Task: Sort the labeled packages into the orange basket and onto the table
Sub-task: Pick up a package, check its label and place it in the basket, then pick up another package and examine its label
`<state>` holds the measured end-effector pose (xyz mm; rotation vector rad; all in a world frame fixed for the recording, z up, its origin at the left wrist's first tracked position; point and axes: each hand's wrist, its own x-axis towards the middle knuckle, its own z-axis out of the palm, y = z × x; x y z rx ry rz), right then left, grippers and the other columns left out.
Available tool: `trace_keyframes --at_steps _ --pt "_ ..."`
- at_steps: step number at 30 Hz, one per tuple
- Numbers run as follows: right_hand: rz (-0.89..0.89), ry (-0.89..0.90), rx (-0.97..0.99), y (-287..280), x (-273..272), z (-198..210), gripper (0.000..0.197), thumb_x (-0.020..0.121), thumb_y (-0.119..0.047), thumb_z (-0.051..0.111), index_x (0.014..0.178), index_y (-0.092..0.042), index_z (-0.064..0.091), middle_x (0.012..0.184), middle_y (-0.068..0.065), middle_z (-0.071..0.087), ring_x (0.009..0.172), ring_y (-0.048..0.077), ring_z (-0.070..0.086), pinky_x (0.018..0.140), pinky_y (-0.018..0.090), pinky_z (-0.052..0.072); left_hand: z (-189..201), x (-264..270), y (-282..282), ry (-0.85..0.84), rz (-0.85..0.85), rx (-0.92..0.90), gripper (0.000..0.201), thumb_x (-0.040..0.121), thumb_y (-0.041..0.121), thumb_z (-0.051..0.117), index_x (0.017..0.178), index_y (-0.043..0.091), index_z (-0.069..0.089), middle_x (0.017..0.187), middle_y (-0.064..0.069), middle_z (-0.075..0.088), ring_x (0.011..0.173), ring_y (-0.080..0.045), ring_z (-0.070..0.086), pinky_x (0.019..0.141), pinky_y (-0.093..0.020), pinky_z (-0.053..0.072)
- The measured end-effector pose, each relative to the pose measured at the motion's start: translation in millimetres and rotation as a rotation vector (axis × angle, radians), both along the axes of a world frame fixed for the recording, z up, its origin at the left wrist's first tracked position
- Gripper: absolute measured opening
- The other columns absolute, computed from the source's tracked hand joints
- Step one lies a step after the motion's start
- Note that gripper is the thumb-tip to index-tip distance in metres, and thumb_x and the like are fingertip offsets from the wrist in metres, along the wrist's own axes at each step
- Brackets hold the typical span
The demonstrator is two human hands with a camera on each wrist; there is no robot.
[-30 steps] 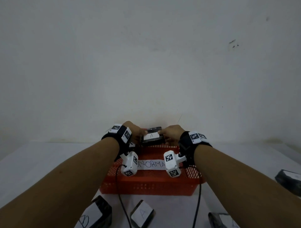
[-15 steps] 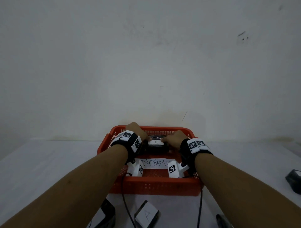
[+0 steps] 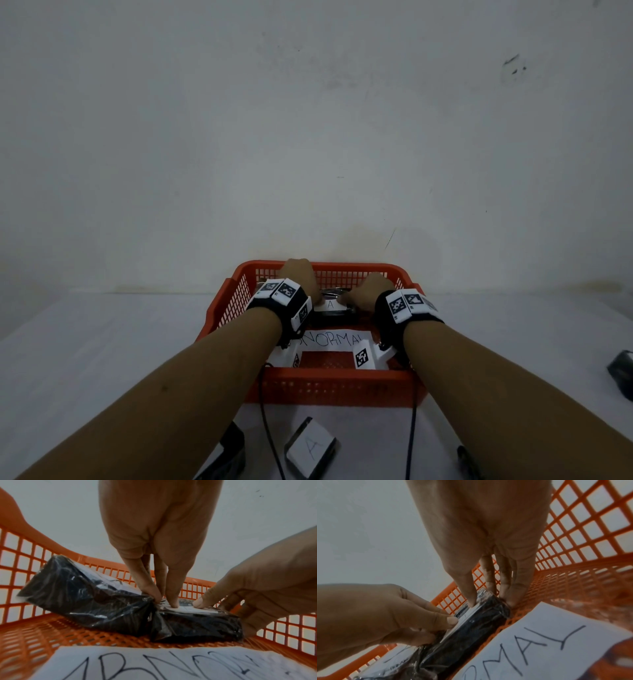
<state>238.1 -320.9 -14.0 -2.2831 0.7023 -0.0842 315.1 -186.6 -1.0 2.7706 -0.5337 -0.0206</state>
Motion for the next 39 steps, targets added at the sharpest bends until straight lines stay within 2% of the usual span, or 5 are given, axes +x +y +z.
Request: trace_keyframes --at_steps 6,9,14,28,39 --pt "0.021 0.016 0.001 -0.9 -0.6 -2.5 0.047 0.083 -0.025 0.085 0.12 -0.003 0.067 0.084 0.003 0.069 0.071 0.017 0.067 0.063 0.026 0.055 -5.4 -4.7 -4.7 -0.033 -0.085 0.027 0.034 0.081 0.025 0.086 0.105 0.005 0.074 0.104 -0.01 0.076 0.094 -0.024 0.074 0.077 -0.029 0.06" --pt "0.02 0.038 -0.075 0.9 0.3 2.7 0.045 0.083 -0.028 0.084 0.116 -0.003 0.067 0.099 0.009 0.074 0.083 0.023 0.071 0.067 0.028 0.055 -1.5 -2.9 1.7 0.009 -0.087 -0.036 0.026 0.081 0.021 0.086 0.1 0.005 0.08 0.101 -0.01 0.079 0.091 -0.023 0.075 0.078 -0.029 0.062" --pt "0.036 -0.02 -0.26 0.5 1.6 35.4 0.032 0.088 -0.035 0.073 0.096 -0.004 0.07 0.094 0.012 0.073 0.079 0.027 0.069 0.061 0.029 0.054 14.6 -1.1 26.7 0.041 -0.076 -0.274 0.011 0.085 0.015 0.08 0.094 0.011 0.085 0.094 -0.006 0.08 0.065 -0.011 0.066 0.05 -0.017 0.051" --pt "0.311 -0.241 -0.479 41.6 -114.7 144.8 0.069 0.093 -0.048 0.068 0.153 -0.027 0.042 0.151 0.003 0.053 0.134 0.023 0.053 0.106 0.037 0.044 131.8 -71.6 86.2 -0.079 -0.257 -0.281 0.029 0.095 0.044 0.071 0.115 0.024 0.08 0.12 0.001 0.076 0.097 -0.013 0.063 0.086 -0.028 0.045" --pt "0.491 -0.248 -0.487 100.2 -213.2 88.4 0.093 0.071 -0.074 0.064 0.152 -0.036 0.04 0.151 -0.005 0.053 0.136 0.019 0.052 0.112 0.049 0.046 93.5 -196.6 164.1 -0.077 -0.335 0.008 0.043 0.093 0.049 0.07 0.125 0.021 0.072 0.123 0.003 0.072 0.105 -0.015 0.066 0.088 -0.03 0.052"
